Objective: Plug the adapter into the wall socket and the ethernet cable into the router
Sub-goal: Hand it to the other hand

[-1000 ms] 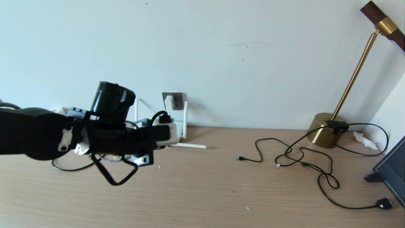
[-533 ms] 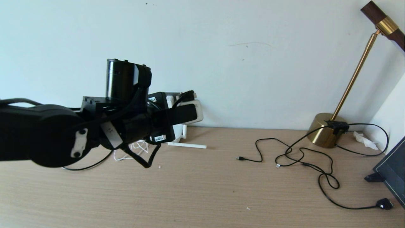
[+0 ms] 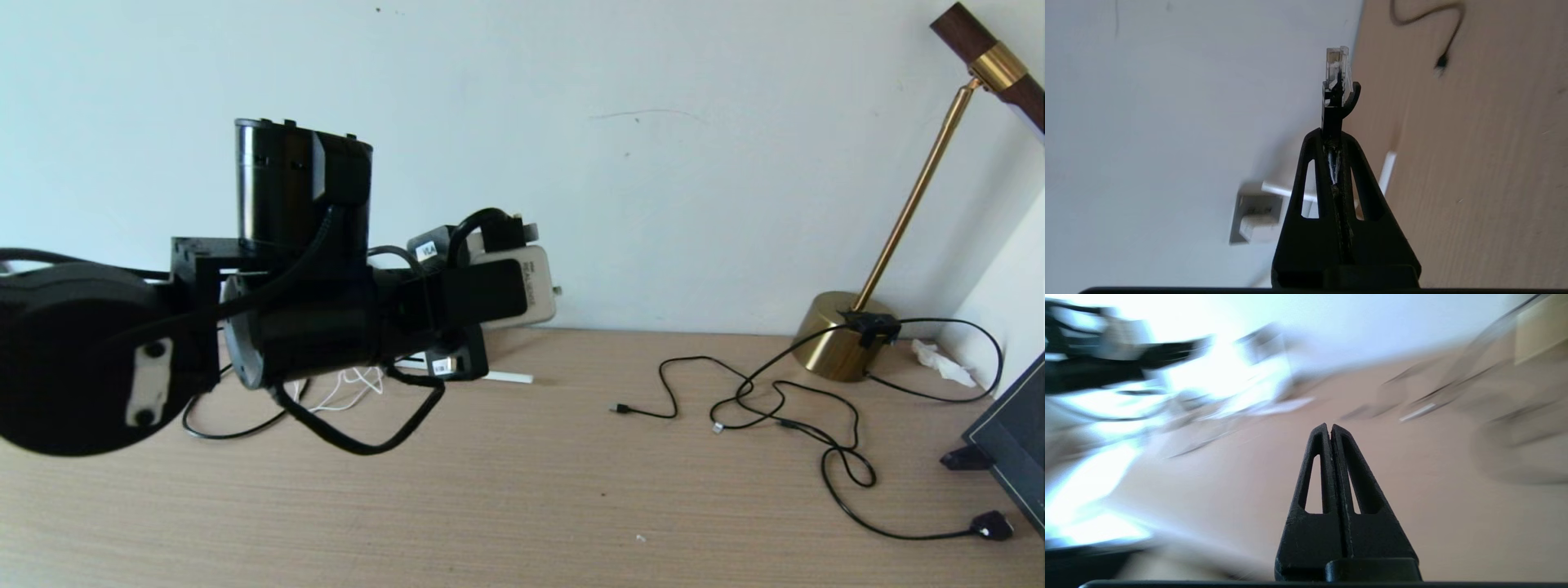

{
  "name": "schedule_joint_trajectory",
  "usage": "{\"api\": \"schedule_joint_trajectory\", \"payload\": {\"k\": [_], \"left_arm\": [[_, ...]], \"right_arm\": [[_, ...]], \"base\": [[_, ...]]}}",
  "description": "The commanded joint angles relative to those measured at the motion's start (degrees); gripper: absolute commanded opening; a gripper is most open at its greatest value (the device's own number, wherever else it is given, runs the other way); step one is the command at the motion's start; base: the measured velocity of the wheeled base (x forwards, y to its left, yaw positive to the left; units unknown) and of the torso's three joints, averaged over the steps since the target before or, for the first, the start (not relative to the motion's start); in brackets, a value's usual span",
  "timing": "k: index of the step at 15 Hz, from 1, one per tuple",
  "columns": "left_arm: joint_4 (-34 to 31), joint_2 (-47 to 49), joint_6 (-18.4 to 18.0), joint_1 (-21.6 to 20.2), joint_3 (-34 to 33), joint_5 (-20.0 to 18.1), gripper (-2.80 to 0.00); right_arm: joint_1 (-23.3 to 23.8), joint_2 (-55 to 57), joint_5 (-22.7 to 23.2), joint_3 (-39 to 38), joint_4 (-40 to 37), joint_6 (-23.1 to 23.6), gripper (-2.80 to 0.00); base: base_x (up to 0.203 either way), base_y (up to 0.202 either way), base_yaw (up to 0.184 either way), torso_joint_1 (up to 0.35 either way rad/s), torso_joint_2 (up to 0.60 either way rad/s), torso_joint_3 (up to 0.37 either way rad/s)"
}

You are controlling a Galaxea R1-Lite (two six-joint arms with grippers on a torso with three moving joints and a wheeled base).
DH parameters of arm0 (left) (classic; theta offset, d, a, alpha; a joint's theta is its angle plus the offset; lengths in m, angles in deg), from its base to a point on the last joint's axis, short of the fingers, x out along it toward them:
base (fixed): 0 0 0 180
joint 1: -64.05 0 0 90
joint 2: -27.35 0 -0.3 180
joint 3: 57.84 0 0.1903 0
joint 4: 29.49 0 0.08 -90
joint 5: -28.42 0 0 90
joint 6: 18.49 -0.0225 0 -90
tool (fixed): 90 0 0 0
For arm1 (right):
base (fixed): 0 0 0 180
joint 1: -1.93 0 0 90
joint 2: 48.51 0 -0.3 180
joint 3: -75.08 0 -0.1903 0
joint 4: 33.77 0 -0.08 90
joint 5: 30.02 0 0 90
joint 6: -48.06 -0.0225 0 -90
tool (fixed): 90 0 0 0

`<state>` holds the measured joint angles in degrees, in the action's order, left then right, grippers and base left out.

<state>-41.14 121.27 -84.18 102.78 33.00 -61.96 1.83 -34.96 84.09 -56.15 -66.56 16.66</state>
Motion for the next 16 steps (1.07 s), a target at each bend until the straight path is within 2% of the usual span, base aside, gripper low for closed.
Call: {"api": "schedule_joint_trajectory", "payload": {"k": [1,2,3,5,7,9,12,14,16], "left_arm": [[0.4,-2.2,-0.2,2.7,-1.3,-0.9,-2.80],[1.0,-2.7,-0.3,3.2,-1.4,-0.9,-2.80],[2.6,-2.8,-0.4,3.9,-1.3,-0.8,-2.80],[4.6,-1.5,-0.3,6.7,-1.0,-0.5,-2.80],[4.6,0.0,-0.4,9.1,-0.8,1.0,-2.80],[2.8,0.9,-0.5,10.7,0.9,1.3,-2.80],[-7.7,3.2,-0.7,14.0,7.3,1.0,-2.80],[-9.3,7.0,-1.6,15.7,12.2,0.6,-2.80],[-9.5,10.7,-3.3,17.1,16.1,0.1,-2.80]], "right_arm": [[-0.1,12.0,9.2,3.6,0.2,-4.6,-2.80],[-0.1,16.6,11.5,4.3,1.6,-5.5,-2.80],[-0.2,21.5,13.1,4.7,4.0,-5.9,0.00],[-0.4,31.1,14.9,5.5,8.4,-3.3,0.00],[-1.1,39.8,15.7,6.7,12.9,2.6,0.00],[-5.7,43.8,15.8,10.3,16.4,6.4,0.00],[-7.8,47.3,14.9,12.3,17.8,8.1,0.00],[-8.0,49.8,13.7,12.1,22.0,8.8,0.00],[-9.1,49.9,13.7,12.1,22.6,9.5,0.00]], "base": [[0.000,0.000,0.000,0.000,0.00,0.000],[0.000,0.000,0.000,0.000,0.00,0.000],[0.000,0.000,0.000,0.000,0.00,0.000],[0.000,0.000,0.000,0.000,0.00,0.000],[0.000,0.000,0.000,0.000,0.00,0.000],[0.000,0.000,0.000,0.000,0.00,0.000],[0.000,0.000,0.000,0.000,0.00,0.000],[0.000,0.000,0.000,0.000,0.00,0.000],[0.000,0.000,0.000,0.000,0.00,0.000]]}}
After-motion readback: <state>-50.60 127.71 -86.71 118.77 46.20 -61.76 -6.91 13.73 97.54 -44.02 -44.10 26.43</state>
